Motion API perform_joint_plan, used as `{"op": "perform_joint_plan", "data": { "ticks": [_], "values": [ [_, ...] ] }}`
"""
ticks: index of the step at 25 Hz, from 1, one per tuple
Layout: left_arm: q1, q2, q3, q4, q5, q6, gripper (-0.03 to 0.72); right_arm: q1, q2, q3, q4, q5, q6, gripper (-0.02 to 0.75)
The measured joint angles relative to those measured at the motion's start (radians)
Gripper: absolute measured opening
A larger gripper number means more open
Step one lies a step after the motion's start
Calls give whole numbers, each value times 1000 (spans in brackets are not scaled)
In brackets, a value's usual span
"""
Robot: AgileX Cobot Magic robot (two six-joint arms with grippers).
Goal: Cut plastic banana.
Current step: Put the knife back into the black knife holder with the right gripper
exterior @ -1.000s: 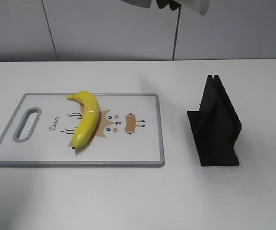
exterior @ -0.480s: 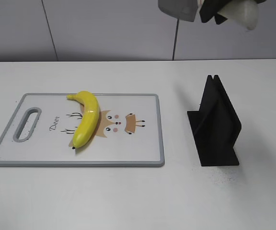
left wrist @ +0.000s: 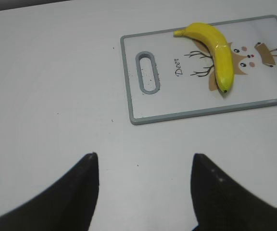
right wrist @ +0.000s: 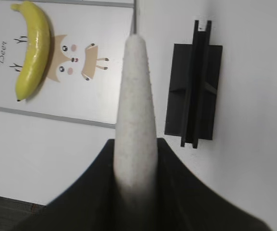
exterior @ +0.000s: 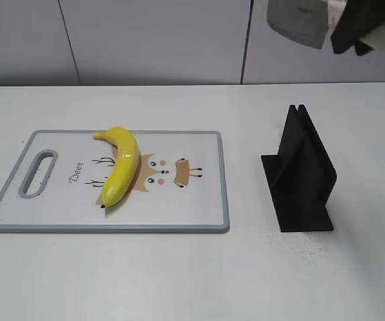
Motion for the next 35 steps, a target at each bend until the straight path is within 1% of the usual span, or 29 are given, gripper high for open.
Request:
{"op": "perform_joint_plan", "data": {
  "ticks": [5,9,14,18,22,28,33,35],
  "values": [
    [0,-141,68,-4,27,0,592,0,-81,100,-49,-3,39,183],
    [0,-213,127,-8,36,0,592,0,-145,170,-72,-15,63,183],
    [0,-232,146,-10,35,0,592,0,-182,250,-79,-31,76,183],
    [0,-233,154,-10,10,0,592,0,-188,297,-80,-76,80,183],
    [0,-235,157,-9,-14,0,592,0,-188,324,-81,-132,81,183],
    [-44,-236,157,-8,-17,0,592,0,-188,332,-88,-183,82,183],
    [-36,-236,158,-11,-21,0,592,0,-188,333,-102,-195,82,183],
    [-32,-236,165,-12,-52,0,592,0,-187,333,-105,-211,82,183]
  ]
}}
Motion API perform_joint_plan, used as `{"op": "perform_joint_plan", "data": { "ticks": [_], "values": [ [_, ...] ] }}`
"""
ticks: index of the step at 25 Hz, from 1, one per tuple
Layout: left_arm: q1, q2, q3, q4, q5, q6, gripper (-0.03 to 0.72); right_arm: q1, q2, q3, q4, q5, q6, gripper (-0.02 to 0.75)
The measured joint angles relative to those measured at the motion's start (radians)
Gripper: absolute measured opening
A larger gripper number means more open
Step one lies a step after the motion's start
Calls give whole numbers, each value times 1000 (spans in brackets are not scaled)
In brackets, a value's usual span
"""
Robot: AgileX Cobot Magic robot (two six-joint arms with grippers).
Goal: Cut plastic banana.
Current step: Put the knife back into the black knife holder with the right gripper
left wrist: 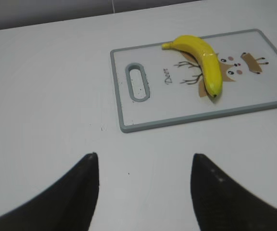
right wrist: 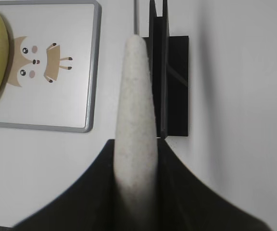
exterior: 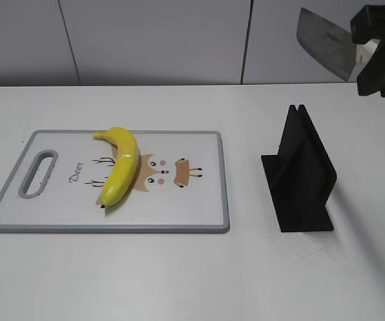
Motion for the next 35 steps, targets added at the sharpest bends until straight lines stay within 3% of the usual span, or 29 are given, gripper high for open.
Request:
{"op": "perform_joint_plan", "data": {
  "ticks": [6,16,35],
  "values": [
    [0,0,39,-1,-84,0,586,0,30,5,-2,-23,2,183],
    [0,0,41,-1,-93,0,576,0,115,10,-70,-62,34,182],
    [0,0,41,-1,-94,0,565,0,277,12,-69,-65,63,182]
  ]
}}
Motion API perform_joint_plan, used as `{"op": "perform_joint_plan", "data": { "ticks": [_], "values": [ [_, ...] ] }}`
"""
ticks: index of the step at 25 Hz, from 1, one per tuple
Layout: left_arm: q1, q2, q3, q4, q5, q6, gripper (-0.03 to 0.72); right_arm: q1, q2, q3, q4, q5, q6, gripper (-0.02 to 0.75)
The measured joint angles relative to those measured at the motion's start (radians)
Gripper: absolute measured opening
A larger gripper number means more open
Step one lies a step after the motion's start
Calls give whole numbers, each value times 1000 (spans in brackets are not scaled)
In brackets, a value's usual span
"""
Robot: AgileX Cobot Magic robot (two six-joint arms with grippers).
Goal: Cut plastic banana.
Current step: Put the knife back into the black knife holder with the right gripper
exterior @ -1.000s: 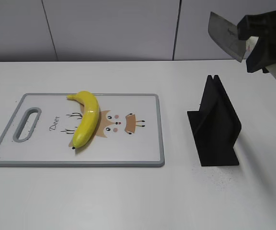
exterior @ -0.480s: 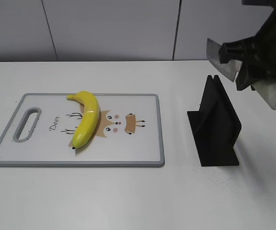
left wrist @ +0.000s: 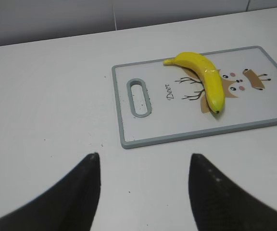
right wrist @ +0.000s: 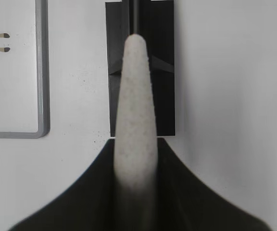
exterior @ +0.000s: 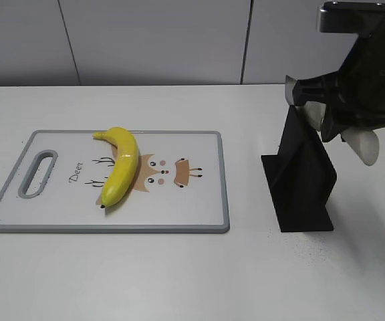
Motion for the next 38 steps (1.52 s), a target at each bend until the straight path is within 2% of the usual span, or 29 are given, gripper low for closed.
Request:
{"op": "perform_joint_plan", "data": {
  "ticks": [7,17,28,29,31,34,36,38],
  "values": [
    [0,0,0,0,0,0,564,0,18,11,-1,8,3,182],
    [1,0,0,0,0,0,564,0,28,131,16,-64,4,182],
    [1,0,0,0,0,0,564,0,29,139,42,-79,15,187],
    [1,0,0,0,0,0,564,0,29,139,45,-79,17,211],
    [1,0,0,0,0,0,564,0,29,140,50,-79,20,314],
    [1,0,0,0,0,0,564,0,31,141,58,-79,21,526],
    [1,0,0,0,0,0,564,0,31,142,59,-79,21,606],
    [1,0,0,0,0,0,564,0,31,142,59,-79,21,636]
  ]
}}
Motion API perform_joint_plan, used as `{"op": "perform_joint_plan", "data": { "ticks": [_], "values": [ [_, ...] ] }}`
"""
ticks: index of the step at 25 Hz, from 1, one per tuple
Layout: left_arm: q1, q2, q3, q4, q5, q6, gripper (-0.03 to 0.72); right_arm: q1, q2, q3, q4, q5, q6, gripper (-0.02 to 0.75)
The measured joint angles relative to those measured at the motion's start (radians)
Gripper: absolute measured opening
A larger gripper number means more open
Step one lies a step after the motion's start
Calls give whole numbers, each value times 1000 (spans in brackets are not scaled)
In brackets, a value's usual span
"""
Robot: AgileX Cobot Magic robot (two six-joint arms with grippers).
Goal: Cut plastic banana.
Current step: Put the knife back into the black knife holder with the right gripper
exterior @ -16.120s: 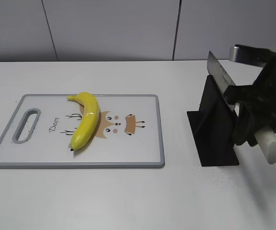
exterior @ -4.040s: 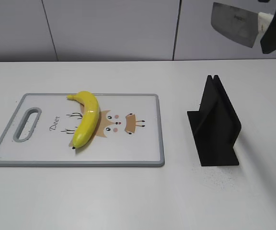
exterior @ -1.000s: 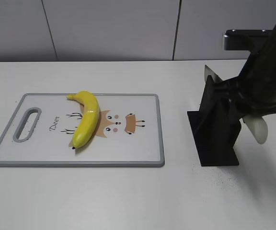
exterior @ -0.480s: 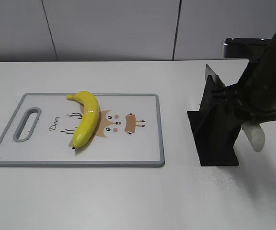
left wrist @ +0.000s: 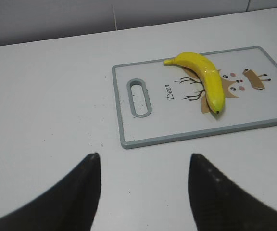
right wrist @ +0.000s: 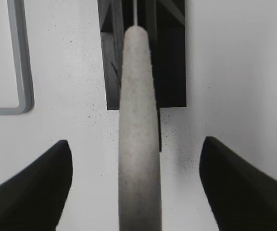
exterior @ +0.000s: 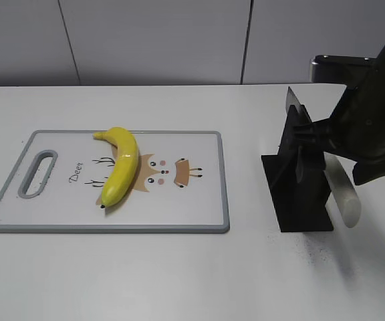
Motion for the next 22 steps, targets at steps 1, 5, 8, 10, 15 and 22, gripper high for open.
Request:
{"op": "perform_joint_plan", "data": {
  "ticks": [1,5,8,10,15,22],
  "values": [
    [0,0,0,0,0,0,564,0,0,0,0,0,0,644],
    [0,0,0,0,0,0,564,0,-15,0,2,1,1,646],
    [0,0,0,0,0,0,564,0,-68,0,2,2,-5,642],
    [0,0,0,0,0,0,564,0,-118,0,4,2,-22,630],
    [0,0,0,0,0,0,564,0,-288,0,10,10,-84,597],
    [0,0,0,0,0,0,564,0,-492,0,10,103,-247,579]
  ]
}}
